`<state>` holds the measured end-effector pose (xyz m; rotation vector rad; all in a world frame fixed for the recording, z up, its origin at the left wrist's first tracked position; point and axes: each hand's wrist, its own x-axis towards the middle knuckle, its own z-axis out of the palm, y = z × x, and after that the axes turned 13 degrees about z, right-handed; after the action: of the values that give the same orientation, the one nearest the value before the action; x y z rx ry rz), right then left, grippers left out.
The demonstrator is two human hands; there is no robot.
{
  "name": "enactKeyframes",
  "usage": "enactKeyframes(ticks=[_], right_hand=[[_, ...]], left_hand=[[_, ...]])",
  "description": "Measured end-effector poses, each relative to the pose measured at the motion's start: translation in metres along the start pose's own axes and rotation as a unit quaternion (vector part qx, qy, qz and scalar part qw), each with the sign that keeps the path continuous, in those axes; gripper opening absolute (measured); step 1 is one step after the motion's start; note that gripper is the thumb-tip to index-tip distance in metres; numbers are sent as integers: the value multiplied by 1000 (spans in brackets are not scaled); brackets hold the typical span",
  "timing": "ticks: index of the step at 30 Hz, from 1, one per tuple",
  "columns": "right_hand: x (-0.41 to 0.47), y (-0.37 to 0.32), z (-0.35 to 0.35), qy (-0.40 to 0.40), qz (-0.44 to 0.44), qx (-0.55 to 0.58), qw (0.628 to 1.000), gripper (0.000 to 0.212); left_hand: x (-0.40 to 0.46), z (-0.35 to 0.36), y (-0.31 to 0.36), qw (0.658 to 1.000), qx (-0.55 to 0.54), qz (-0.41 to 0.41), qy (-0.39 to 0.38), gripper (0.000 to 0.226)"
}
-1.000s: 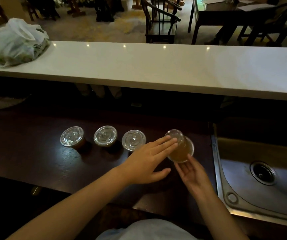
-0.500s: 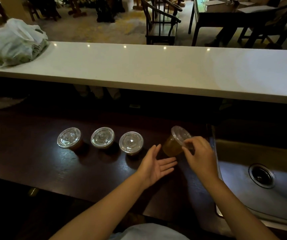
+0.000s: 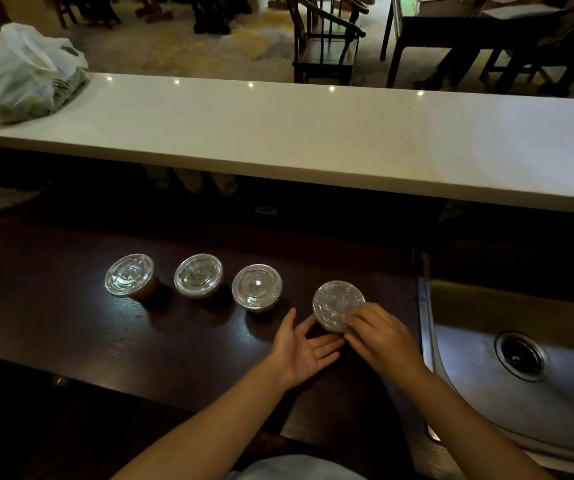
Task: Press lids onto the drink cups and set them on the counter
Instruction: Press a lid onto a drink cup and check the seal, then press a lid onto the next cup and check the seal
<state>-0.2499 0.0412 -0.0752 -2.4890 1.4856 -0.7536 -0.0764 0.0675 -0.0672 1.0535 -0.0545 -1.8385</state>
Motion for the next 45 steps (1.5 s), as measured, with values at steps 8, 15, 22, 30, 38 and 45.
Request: enactKeyframes(ticks=[8,15,22,30,38,45], right_hand=[[-17,7,4,-35,26,-3,999,35],[18,-36,0,38,42,21,998,28],[78,-93,39,-120,74,-23,990,62],[86,-116,61,-225,216,15,950,51],[31,-139,58,-98,204,-45,973,51],[13,-146,75,-73,194,-81,975,56]], left_hand=[[3,-9,2,1000,18,2,-9,51],[-24,-30,25,855,384,341,65,22],[-33,-77,76,414,827,380,-10,69],[-31,-93,83,406,853,321,-70,74],[-55,-114,86,413,809,395,-139,62],[-47,-111,72,450,803,381,-85,72]])
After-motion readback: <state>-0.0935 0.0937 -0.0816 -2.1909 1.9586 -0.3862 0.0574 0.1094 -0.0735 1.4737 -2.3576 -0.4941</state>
